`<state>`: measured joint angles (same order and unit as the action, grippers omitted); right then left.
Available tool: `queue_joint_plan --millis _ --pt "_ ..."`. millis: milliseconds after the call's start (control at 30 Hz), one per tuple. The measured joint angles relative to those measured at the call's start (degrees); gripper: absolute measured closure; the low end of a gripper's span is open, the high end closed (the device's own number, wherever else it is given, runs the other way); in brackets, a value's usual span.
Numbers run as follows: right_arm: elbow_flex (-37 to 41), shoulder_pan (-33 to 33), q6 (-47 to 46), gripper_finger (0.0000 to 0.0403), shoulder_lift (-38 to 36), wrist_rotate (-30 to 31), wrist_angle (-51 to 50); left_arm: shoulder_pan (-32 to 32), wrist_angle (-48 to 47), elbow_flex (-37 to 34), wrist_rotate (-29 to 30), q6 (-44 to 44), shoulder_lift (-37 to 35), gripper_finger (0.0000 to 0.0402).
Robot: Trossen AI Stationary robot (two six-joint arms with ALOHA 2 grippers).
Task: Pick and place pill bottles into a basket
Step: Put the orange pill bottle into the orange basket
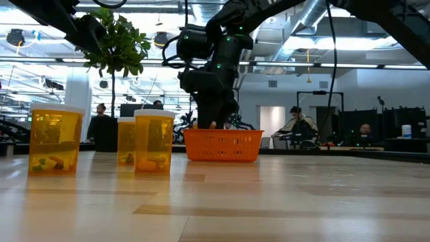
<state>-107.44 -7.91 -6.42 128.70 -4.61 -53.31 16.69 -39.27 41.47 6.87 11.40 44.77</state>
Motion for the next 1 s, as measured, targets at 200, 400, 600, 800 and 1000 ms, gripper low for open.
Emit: queue_joint_plan --millis 200,400,600,800,1000 --pt "0.0 -0.06 -0.12 0.017 0.0 -0.03 -0.8 -0.02 0.0 0.0 -0.01 0.0 0.0 0.0145" --pt "-0.02 0.15 -0.12 0.0128 -0.01 -0.04 -0.81 -0.01 0.0 0.0 0.0 -0.01 0.0 0.0145" --pt "-1.67 0.39 0.41 0.0108 -0.02 -0.07 -3.06 -0.01 -0.02 0.0 0.0 -0.01 0.0 0.0145" --pt "-5.0 0.41 0.95 0.0106 -0.02 -0.07 -5.05 -0.02 -0.02 0.0 0.0 -0.02 0.0 0.0145" --pt "-9.6 0.32 2.11 0.0106 -0.02 -0.05 -11.97 0.0 -0.02 0.0 0.0 -0.02 0.0 0.0145"
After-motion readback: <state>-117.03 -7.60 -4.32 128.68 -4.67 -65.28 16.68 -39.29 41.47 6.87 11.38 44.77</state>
